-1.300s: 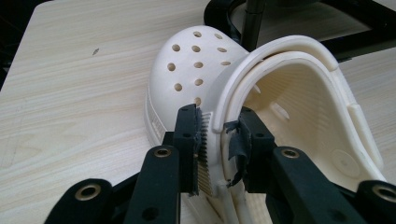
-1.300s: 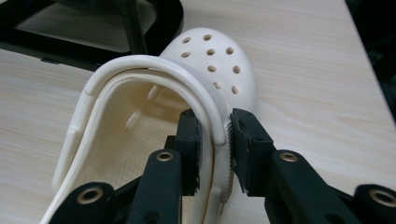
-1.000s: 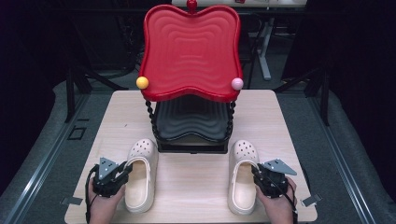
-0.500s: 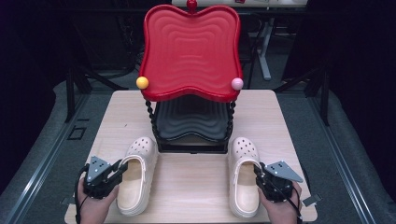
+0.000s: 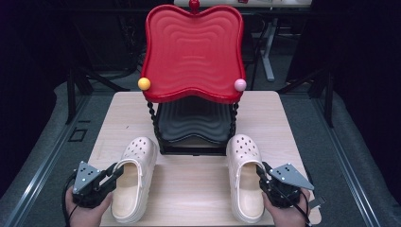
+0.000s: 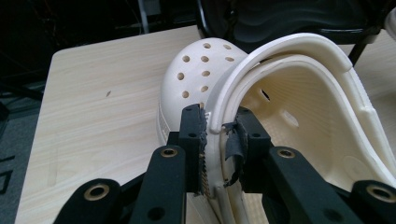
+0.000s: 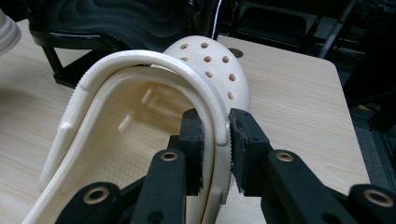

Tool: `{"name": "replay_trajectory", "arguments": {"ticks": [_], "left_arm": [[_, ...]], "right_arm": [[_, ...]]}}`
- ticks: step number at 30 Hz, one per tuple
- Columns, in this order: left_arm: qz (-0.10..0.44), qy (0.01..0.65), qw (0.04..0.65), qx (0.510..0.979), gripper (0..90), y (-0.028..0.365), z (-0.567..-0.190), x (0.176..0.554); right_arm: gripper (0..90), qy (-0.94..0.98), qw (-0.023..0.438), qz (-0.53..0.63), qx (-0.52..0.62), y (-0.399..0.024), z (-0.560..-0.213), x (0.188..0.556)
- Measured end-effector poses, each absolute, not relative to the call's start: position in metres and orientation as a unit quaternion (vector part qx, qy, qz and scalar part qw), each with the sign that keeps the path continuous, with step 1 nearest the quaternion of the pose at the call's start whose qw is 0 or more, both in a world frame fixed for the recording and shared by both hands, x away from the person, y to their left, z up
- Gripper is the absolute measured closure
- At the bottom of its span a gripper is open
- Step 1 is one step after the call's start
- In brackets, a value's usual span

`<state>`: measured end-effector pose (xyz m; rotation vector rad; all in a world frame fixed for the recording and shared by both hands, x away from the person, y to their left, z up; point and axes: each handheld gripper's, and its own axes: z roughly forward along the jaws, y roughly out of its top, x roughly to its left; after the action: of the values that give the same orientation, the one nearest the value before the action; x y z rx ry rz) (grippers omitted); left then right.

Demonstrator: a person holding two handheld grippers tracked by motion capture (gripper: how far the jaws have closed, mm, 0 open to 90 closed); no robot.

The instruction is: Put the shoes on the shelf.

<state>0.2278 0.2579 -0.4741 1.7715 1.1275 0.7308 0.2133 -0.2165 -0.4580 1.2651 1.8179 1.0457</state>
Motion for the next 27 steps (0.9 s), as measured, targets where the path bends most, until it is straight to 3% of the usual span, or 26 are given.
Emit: {"name": "replay_trajectory", "arguments": {"ticks": [13,27], "left_arm": [[0.301,0.413,0.464,0.724,75.6,0.230,-0.455,0.228],[0.314,0.376,0.468,0.736,75.7,0.183,-0.444,0.253]], "right_arm": [[75.3,0.706,0.343,0.424,0.452,-0.197,-0.441,0.213],[75.4,0.720,0.335,0.432,0.427,-0.169,-0.431,0.234]]}}
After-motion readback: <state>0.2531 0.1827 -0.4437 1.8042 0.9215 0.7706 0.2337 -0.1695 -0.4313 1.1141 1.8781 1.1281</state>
